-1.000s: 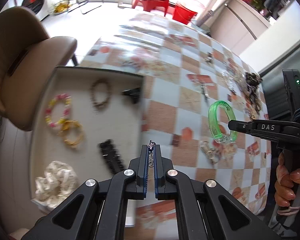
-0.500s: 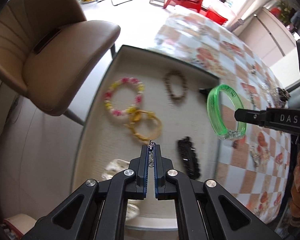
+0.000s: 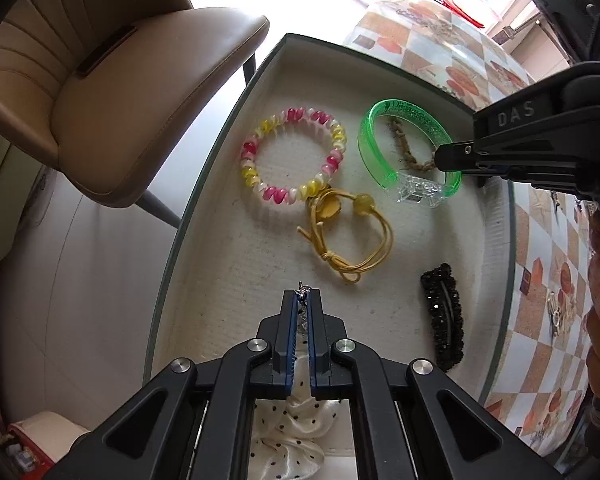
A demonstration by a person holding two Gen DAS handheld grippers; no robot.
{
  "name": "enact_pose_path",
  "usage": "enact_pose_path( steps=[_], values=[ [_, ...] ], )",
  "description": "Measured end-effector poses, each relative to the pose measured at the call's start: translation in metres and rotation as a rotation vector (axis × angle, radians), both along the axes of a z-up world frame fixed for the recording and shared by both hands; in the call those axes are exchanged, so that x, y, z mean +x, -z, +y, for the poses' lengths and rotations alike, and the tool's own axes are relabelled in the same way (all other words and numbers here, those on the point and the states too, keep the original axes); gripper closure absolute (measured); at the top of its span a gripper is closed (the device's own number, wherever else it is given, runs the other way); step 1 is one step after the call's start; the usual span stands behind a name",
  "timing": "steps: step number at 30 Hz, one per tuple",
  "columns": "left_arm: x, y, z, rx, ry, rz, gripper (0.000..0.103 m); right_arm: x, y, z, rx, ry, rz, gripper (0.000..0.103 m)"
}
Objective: Organize jewelry
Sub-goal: 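Carry the silver charm with the left tool while the right tool carries the green bangle to the tray, then release the charm into the tray with the left tool while the right tool releases the bangle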
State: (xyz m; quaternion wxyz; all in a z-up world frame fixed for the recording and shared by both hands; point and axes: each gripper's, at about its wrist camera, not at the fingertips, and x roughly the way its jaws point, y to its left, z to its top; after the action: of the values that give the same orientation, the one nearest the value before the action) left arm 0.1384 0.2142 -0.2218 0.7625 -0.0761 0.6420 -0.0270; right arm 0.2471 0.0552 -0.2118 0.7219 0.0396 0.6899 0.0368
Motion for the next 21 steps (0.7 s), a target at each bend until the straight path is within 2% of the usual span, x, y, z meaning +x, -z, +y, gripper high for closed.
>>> enact_pose_path(
  steps=[11, 14, 17, 19, 21],
  values=[
    [0.003, 0.002, -0.006, 0.055, 0.025, 0.008, 0.095, 0.005, 0.010, 0.008, -0.018, -0.017, 0.012, 0.094],
    [0.002, 0.000, -0.011, 0.064, 0.021, 0.012, 0.095, 0.005, 0.011, 0.009, -0.013, -0.016, 0.021, 0.090],
    [0.002, -0.004, -0.014, 0.078, 0.018, 0.013, 0.095, 0.003, 0.011, 0.006, -0.006, -0.018, 0.023, 0.082],
    [0.004, -0.005, -0.016, 0.092, 0.023, 0.014, 0.095, 0.000, 0.009, 0.002, 0.001, -0.018, 0.019, 0.069],
    [0.005, -0.006, -0.019, 0.099, 0.022, 0.013, 0.095, -0.003, 0.005, 0.000, 0.010, -0.020, 0.011, 0.060]
  ],
)
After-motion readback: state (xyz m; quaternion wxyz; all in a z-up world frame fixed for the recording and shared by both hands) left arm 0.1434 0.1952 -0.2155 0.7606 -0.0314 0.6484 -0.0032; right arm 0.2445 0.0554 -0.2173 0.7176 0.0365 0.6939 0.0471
